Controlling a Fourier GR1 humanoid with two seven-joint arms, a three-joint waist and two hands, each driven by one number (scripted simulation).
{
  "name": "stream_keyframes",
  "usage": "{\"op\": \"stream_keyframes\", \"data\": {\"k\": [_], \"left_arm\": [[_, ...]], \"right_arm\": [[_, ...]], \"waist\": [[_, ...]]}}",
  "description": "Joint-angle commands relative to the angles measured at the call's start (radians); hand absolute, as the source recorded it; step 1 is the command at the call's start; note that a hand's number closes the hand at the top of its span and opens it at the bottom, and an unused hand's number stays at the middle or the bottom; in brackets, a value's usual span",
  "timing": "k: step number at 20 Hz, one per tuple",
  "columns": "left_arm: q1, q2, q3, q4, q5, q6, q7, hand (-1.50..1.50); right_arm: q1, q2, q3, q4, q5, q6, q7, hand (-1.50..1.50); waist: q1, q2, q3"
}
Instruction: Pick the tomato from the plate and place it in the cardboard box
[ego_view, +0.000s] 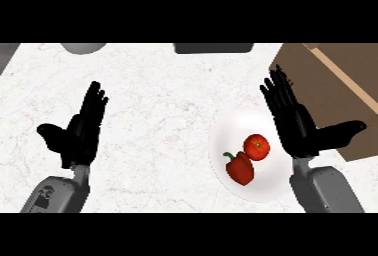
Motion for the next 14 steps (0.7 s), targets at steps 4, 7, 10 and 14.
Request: {"op": "stream_keyframes", "data": {"k": [4, 7, 10, 14], "left_arm": [[-0.016, 0.164, -0.042, -0.041, -0.078, -0.165, -0.067, 0.0], [-0.053, 0.188, -0.09, -0.023, -0.12, -0.208, -0.081, 0.0], [-0.053, 0.26, -0.045, -0.026, -0.08, -0.317, -0.146, 0.0], [-0.047, 0.237, -0.07, -0.019, -0.098, -0.32, -0.154, 0.0]], "right_arm": [[-0.119, -0.279, -0.134, -0.133, -0.032, 0.196, 0.037, -1.5], [-0.177, -0.521, -0.108, -0.099, 0.175, 0.307, 0.005, -1.5], [-0.118, -0.547, -0.17, 0.01, 0.129, 0.446, -0.161, -1.5], [-0.083, -0.62, -0.17, 0.075, 0.281, 0.538, -0.472, -1.5]], "waist": [[0.017, -0.037, 0.009], [0.001, -0.027, 0.003], [0.035, -0.017, 0.011], [0.038, -0.015, 0.012]]}}
